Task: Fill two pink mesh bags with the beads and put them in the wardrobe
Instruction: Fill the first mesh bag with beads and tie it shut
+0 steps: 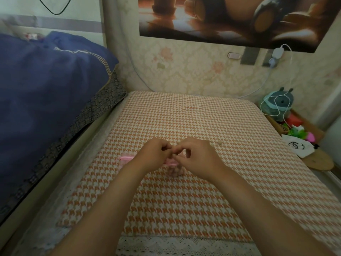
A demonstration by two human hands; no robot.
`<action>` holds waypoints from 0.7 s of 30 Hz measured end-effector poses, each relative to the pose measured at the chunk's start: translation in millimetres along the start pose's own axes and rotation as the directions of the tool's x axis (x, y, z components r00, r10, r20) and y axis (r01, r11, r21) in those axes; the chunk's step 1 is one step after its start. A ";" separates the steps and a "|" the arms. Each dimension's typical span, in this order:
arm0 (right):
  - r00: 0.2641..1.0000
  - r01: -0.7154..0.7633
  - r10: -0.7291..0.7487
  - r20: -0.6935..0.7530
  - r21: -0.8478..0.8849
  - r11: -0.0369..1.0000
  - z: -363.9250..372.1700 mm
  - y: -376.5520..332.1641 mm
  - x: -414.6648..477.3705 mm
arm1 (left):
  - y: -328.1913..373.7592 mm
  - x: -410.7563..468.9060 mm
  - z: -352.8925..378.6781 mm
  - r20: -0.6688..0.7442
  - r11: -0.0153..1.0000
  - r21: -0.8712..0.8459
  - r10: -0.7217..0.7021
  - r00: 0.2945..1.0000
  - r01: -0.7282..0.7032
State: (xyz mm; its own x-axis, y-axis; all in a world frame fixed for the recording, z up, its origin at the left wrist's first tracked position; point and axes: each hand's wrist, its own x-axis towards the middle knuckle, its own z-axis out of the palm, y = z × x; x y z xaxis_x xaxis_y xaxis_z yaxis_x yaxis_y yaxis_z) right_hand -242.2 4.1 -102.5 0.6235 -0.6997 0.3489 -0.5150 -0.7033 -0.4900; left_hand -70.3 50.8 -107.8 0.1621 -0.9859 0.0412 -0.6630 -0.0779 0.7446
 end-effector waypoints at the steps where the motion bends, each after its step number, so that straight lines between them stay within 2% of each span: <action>1: 1.000 0.009 -0.009 0.008 -0.030 1.000 0.9 1.6 0.5 | 0.2 0.3 -0.2 -0.003 1.000 0.000 0.003 1.000 -0.003; 4: 1.000 0.008 -0.006 0.021 -0.069 0.998 0.7 5.9 3.4 | -0.9 3.3 -0.5 -0.019 1.000 0.024 0.012 1.000 -0.011; 8: 0.997 -0.051 0.053 0.058 -0.041 0.998 -3.9 14.1 4.8 | -2.2 4.9 -1.1 -0.022 1.000 -0.007 -0.002 1.000 0.002; 11: 0.983 -0.081 0.076 0.168 0.022 0.996 -7.9 17.5 2.6 | -4.3 5.6 -1.7 -0.011 1.000 -0.019 -0.008 1.000 0.008; 14: 0.970 -0.112 0.112 0.214 -0.014 0.994 -7.1 17.8 2.0 | -5.1 4.6 -4.5 0.000 0.997 -0.071 -0.009 1.000 0.009; 16: 0.974 -0.139 0.140 0.178 -0.019 0.990 -5.9 18.7 2.6 | -4.2 -0.5 -7.2 0.097 0.985 -0.168 -0.023 0.995 0.039; 18: 0.976 -0.184 0.180 0.123 0.028 0.982 -6.0 21.3 3.5 | -5.2 -5.3 -8.7 0.234 0.984 -0.159 -0.037 0.972 0.075; 19: 0.972 -0.214 0.206 0.114 0.063 0.975 -6.9 22.8 3.8 | -6.8 -6.3 -7.5 0.265 0.989 -0.122 -0.042 0.963 0.077; 21: 0.963 -0.248 0.235 0.130 0.098 0.964 -8.4 25.4 3.8 | -10.2 -6.8 -2.5 0.232 0.997 -0.058 -0.041 0.972 0.056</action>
State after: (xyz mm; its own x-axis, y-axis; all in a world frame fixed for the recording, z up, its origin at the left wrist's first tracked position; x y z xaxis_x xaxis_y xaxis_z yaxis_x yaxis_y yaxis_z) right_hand -257.9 -17.5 -106.9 0.5558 -0.8230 0.1171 -0.5936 -0.4916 -0.6371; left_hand -62.8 58.7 -114.1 0.0154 -0.9894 -0.1447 -0.6094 -0.1240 0.7831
